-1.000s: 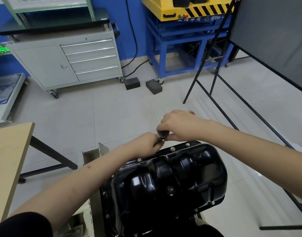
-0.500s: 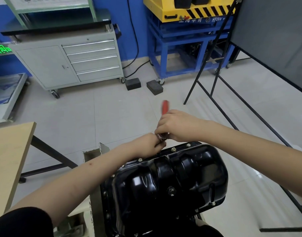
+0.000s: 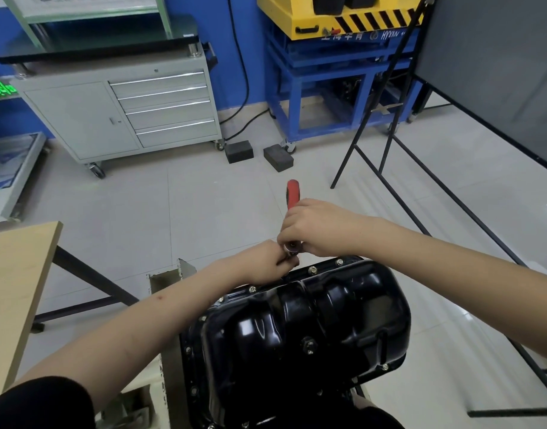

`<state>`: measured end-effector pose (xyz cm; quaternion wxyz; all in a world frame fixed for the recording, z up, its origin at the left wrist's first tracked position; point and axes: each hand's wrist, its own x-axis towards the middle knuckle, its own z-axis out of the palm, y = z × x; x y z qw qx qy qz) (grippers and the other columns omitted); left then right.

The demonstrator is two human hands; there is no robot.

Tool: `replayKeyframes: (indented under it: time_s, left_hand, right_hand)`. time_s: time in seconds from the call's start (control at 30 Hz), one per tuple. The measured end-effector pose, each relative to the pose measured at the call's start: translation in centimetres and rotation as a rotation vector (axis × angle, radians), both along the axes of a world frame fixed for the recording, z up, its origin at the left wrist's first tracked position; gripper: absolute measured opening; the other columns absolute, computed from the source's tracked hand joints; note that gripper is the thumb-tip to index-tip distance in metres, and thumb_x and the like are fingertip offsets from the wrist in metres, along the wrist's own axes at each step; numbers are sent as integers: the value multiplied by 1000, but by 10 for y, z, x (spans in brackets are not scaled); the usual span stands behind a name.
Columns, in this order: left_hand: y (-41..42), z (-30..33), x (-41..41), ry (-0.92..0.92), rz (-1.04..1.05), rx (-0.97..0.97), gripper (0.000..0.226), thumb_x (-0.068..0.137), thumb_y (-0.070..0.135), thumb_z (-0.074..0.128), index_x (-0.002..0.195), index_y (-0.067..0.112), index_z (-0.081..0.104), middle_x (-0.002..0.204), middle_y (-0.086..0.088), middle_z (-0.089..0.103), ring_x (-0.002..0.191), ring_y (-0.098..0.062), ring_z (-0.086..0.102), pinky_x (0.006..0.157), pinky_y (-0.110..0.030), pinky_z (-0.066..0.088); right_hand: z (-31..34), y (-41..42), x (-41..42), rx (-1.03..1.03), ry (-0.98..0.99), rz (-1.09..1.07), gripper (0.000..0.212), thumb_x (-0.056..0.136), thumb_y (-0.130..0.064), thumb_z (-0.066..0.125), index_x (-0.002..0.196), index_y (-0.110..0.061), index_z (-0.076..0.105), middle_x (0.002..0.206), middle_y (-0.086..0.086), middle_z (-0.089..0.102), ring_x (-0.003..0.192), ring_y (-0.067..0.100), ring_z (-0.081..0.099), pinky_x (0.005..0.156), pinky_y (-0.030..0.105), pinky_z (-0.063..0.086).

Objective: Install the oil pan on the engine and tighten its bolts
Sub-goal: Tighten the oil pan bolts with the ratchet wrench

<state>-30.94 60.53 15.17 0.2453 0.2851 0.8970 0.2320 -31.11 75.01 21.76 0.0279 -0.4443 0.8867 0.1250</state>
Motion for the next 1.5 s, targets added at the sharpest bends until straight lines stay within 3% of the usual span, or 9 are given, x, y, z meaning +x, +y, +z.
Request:
replayKeyframes:
  time_s: [0.17,0.3,0.47,0.67,0.83,0.97,1.13,1.3,1.5]
  left_hand:
    - [-4,3,3,39,72,118,32,94,17,46,64,9,46,57,-9,52,62,-20,44,50,-12,34]
    - [-3,2,3,89,68,125,31,95,15,46,74,-5,57,49,-7,44,54,-21,39,50,-14,29]
    - [-4,-1,1,78,-21,45,33,97,22,39,83,-3,55,71,-20,57,64,-26,46,61,-30,33]
    - [-10,-3,4,151,27,42,27,94,18,46,83,-2,60,67,-15,58,57,-20,46,55,-24,24]
    - [-7,-5,6,146,-63,22,26,96,15,40,87,-5,55,80,-26,60,70,-33,50,63,-31,30]
    - [-8,-1,4,104,-54,32,29,96,20,41,87,-4,55,69,-16,55,63,-25,42,59,-27,29]
    - [-7,-3,5,141,13,26,27,96,19,43,82,-2,55,75,-24,59,68,-33,50,55,-23,23]
    - [-2,-2,1,74,-34,6,30,98,21,38,87,-2,54,82,-22,60,76,-33,52,67,-32,36]
    - [-4,-2,5,75,28,11,28,94,26,47,78,3,50,75,-21,59,68,-29,48,58,-29,29]
  right_hand:
    - [-1,2,0,-9,-10,-158,46,85,-59,46,94,-16,60,88,5,65,84,27,59,74,29,37]
    - [-2,4,-1,-53,-69,-195,29,89,-43,49,102,-18,58,96,4,63,92,26,57,70,31,38]
    - [-1,2,-4,-40,-37,-31,21,89,-29,51,106,-21,59,101,-3,64,101,20,54,89,29,35]
    - [-3,3,1,-56,-56,-178,42,85,-57,48,93,-17,57,88,6,64,85,28,58,66,30,32]
    - [-3,4,1,-60,-79,-19,23,91,-29,49,111,-24,57,104,-5,61,105,16,49,88,26,31]
    - [-2,1,-2,10,2,-12,31,89,-46,48,105,-21,58,99,-2,65,98,19,55,99,26,28]
    - [-3,-1,1,16,-34,-87,38,89,-51,45,101,-16,55,98,3,64,95,24,56,85,28,33]
    - [-2,0,-3,11,24,29,22,90,-26,44,108,-26,56,108,-9,60,109,14,48,100,27,27]
    - [-2,-1,-2,43,-17,-94,43,86,-55,48,96,-14,58,91,4,66,85,25,59,80,30,37]
